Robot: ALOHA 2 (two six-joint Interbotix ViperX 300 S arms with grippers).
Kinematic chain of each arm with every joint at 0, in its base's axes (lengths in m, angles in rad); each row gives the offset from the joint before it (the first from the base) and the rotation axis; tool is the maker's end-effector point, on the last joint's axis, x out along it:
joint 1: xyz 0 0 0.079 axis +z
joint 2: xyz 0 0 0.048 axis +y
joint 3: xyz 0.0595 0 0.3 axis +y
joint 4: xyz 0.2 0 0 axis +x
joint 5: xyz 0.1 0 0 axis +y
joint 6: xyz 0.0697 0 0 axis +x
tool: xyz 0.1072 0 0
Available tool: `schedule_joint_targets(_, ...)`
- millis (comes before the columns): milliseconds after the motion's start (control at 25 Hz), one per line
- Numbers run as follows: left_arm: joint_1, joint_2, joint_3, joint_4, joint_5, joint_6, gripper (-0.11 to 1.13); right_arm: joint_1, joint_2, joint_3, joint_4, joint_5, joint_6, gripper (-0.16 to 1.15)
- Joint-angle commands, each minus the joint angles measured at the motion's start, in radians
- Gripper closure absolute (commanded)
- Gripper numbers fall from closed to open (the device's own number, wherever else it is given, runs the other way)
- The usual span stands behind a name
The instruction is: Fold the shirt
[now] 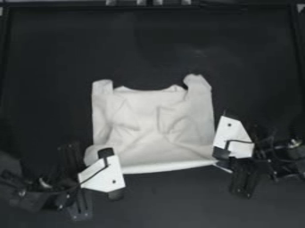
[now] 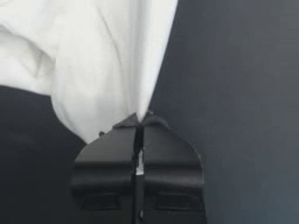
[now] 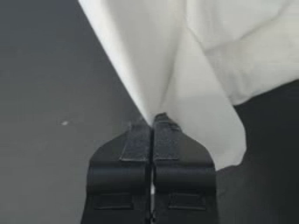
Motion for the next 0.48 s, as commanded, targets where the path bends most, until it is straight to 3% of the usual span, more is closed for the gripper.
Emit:
schedule_joint_targets(40,-0.023,-0.083,-0.028,0.009,0.009,-0.043,0.98,0.031,-0.023,-0.031,-0.006,0.011,0.057,0.92)
schedule_joint_targets(240,-0.049,-0.1,-0.046,0.012,0.035,-0.106,0.98,0.051,-0.025,-0.072,0.002,0.037,0.084,0.92)
schedule_joint_targets(480,-0.038,-0.121,-0.081,0.018,0.077,-0.098,0.98,0.044,-0.032,-0.12,-0.028,0.124,0.092,0.92)
